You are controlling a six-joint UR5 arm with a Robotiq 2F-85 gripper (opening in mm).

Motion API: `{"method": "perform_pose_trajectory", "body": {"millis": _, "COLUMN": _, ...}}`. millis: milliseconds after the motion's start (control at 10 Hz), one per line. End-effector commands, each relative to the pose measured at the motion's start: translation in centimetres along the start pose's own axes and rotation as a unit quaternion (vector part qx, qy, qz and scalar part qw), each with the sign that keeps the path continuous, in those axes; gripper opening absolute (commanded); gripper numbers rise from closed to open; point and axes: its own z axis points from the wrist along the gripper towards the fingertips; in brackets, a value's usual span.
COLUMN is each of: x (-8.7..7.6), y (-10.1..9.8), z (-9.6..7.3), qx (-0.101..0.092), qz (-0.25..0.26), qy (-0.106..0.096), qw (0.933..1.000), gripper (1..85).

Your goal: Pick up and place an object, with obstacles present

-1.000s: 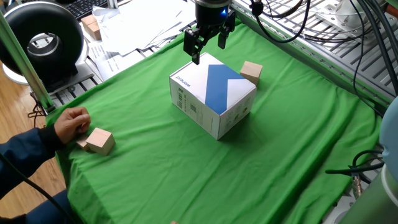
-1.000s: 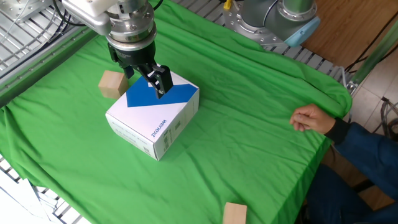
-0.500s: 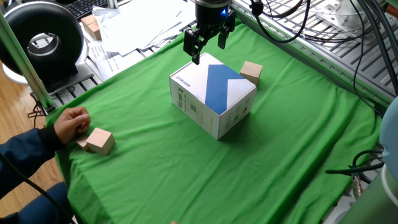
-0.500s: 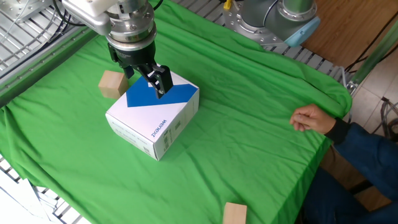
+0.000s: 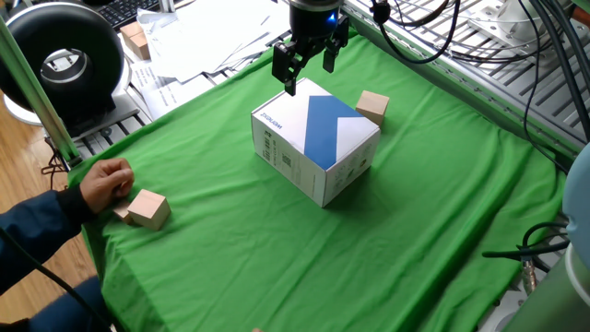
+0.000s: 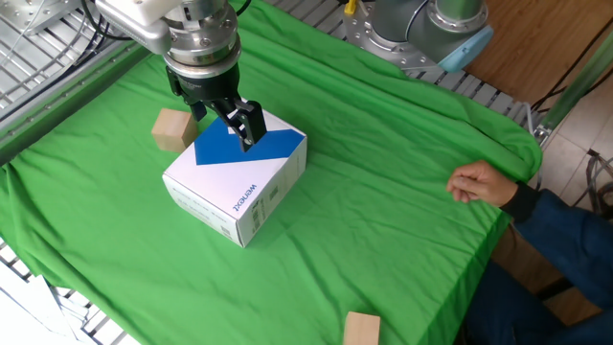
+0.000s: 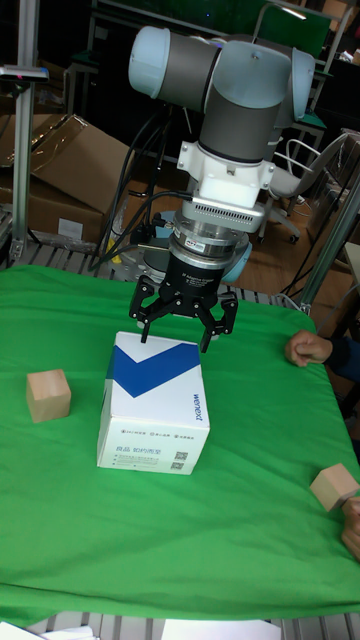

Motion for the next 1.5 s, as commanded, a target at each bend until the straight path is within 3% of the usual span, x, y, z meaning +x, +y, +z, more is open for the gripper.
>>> {"method": "perform_pose_trajectory", "body": {"millis": 0, "x": 0.0, "y": 0.2, "z": 0.0, "qx": 0.000, "qz": 0.000, "qy": 0.000, "qw": 1.0000, "gripper": 84.0}}
{"method": "perform_pose_trajectory", "body": {"millis": 100, "x": 0.3, "y": -2.7, "z": 0.0, "qx": 0.057, "qz": 0.022, "qy": 0.004, "qw": 0.9981, "gripper": 1.7}}
{"method": "perform_pose_trajectory", "body": {"millis": 500, "x": 0.2, "y": -2.2, "z": 0.3, "qx": 0.064, "qz": 0.025, "qy": 0.003, "qw": 0.9977, "gripper": 1.7}}
{"method": "perform_pose_trajectory", "body": {"millis": 800, "x": 0.8, "y": -4.1, "z": -0.2, "qx": 0.072, "qz": 0.002, "qy": 0.014, "qw": 0.9973, "gripper": 1.7}}
{"method": "perform_pose_trajectory", "body": {"millis": 1000, "x": 0.7, "y": -5.3, "z": 0.9, "qx": 0.073, "qz": -0.014, "qy": 0.006, "qw": 0.9972, "gripper": 1.7}}
{"method": "perform_pose_trajectory", "body": {"millis": 1400, "x": 0.6, "y": -5.4, "z": 1.1, "qx": 0.082, "qz": -0.019, "qy": 0.004, "qw": 0.9964, "gripper": 1.7}}
